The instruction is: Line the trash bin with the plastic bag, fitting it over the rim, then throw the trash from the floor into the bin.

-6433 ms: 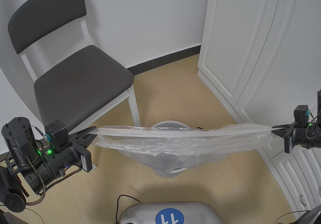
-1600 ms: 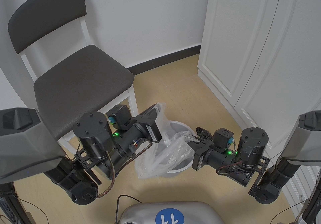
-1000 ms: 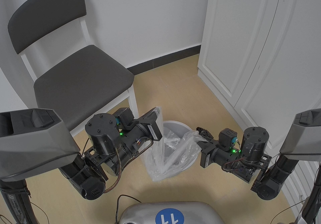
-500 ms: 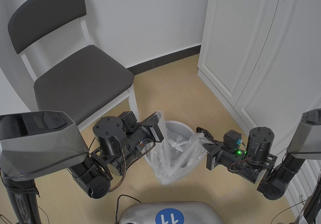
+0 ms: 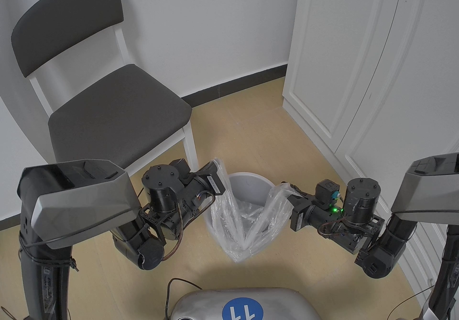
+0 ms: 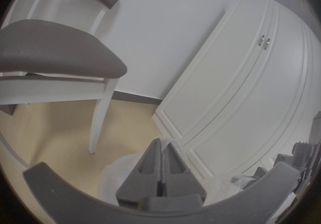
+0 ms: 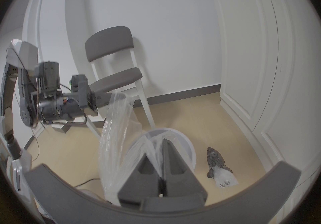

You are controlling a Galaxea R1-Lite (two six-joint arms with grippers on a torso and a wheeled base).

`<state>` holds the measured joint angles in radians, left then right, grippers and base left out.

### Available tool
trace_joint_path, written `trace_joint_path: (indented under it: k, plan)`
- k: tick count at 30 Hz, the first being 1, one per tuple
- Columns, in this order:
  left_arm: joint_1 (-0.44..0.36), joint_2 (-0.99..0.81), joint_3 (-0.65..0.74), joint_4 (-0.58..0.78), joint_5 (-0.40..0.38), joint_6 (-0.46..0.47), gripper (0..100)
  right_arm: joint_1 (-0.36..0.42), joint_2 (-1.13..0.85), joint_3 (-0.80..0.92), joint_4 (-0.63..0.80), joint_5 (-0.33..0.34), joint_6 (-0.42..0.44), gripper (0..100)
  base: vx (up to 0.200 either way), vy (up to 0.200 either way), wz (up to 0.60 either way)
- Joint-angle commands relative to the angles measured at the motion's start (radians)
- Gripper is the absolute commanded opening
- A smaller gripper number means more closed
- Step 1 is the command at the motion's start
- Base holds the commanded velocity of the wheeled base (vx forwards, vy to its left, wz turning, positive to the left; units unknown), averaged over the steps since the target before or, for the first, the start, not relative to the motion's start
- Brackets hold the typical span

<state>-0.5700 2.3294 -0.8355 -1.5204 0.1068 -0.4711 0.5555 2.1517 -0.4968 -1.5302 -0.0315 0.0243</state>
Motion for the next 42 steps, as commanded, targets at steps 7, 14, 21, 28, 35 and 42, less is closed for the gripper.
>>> trace_joint_path:
  k: [7, 14, 21, 28, 35, 42]
  plan:
    - [0.078, 0.082, -0.083, 0.051, 0.01, -0.023, 0, -0.06, 0.206, -0.178, -0.041, -0.01, 0.103, 0, 0.0, 0.0, 0.0]
    - [0.082, 0.073, -0.094, 0.051, 0.019, -0.023, 0, -0.117, 0.211, -0.249, -0.041, -0.005, 0.167, 0, 0.0, 0.0, 0.0]
    - [0.081, 0.077, -0.108, 0.052, 0.04, -0.023, 0, -0.128, 0.257, -0.304, -0.041, 0.002, 0.233, 0, 0.0, 0.0, 0.0]
    - [0.082, 0.082, -0.146, 0.091, 0.057, -0.024, 0, -0.134, 0.28, -0.362, -0.041, -0.002, 0.327, 0, 0.0, 0.0, 0.0]
    - [0.059, 0.11, -0.192, 0.117, 0.068, -0.023, 0, -0.138, 0.277, -0.401, -0.041, -0.007, 0.393, 0, 0.0, 0.0, 0.0]
    - [0.027, 0.133, -0.281, 0.215, 0.068, -0.021, 0, -0.126, 0.267, -0.408, -0.041, -0.008, 0.425, 0, 0.0, 0.0, 0.0]
